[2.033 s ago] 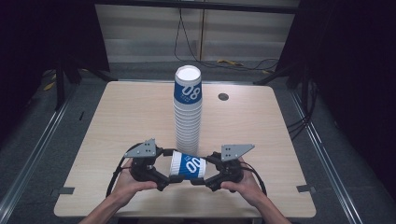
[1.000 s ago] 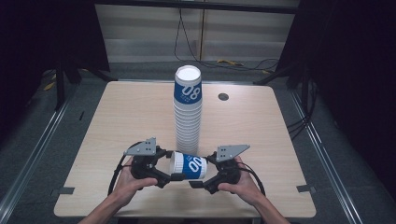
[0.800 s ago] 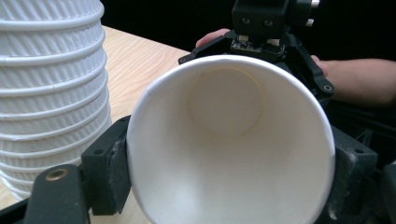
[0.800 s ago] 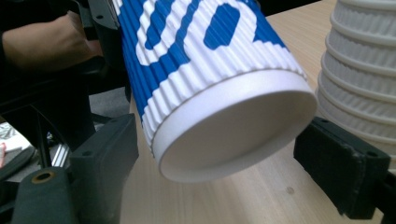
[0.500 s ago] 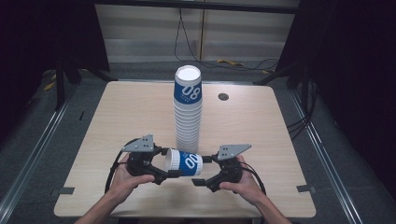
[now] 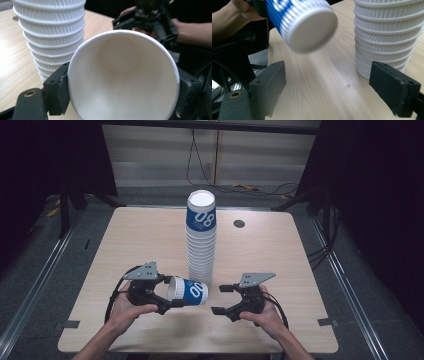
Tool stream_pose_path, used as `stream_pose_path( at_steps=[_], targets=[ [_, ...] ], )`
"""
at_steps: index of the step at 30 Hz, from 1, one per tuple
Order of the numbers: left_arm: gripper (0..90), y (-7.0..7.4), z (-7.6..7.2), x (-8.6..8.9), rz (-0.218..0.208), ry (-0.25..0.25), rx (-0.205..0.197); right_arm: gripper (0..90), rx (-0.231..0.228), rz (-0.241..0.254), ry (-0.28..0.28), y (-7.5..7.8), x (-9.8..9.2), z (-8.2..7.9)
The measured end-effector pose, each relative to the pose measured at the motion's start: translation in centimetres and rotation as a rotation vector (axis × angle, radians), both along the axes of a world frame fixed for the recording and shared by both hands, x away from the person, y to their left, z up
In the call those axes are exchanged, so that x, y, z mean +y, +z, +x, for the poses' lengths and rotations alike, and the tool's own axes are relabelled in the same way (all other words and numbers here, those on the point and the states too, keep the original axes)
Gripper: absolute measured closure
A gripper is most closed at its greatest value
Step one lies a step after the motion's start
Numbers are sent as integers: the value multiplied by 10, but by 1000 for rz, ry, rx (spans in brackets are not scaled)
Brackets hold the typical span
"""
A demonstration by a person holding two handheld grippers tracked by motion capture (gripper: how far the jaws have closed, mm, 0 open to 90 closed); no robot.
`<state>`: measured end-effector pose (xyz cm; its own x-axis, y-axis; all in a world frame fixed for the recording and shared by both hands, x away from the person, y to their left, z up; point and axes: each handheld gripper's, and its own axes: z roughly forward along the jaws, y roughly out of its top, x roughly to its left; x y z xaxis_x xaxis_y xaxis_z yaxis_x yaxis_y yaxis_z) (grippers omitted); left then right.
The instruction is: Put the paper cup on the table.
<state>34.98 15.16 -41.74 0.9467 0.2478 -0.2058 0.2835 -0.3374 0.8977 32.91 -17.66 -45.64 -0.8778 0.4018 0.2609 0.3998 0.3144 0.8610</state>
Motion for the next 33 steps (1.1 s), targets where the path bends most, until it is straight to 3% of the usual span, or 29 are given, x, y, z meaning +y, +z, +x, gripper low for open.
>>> stream_pose_path(
  at_steps=[8,10,16,19,27,33],
  targets=[
    [190,4,1,8,49,47,-2,143,5,-10,-16,0,-3,-1],
    [190,3,2,13,39,65,25,154,3,-6,-23,1,-4,-2],
    [188,3,0,23,92,121,45,156,-7,-16,-51,5,-7,-5],
    [189,4,1,32,72,121,75,156,-9,-29,-63,7,-8,-7],
    [189,14,8,59,70,173,91,150,10,-55,-94,6,-13,-5],
    [187,15,11,67,114,215,87,144,-5,-65,-134,7,-20,-10]
  ],
)
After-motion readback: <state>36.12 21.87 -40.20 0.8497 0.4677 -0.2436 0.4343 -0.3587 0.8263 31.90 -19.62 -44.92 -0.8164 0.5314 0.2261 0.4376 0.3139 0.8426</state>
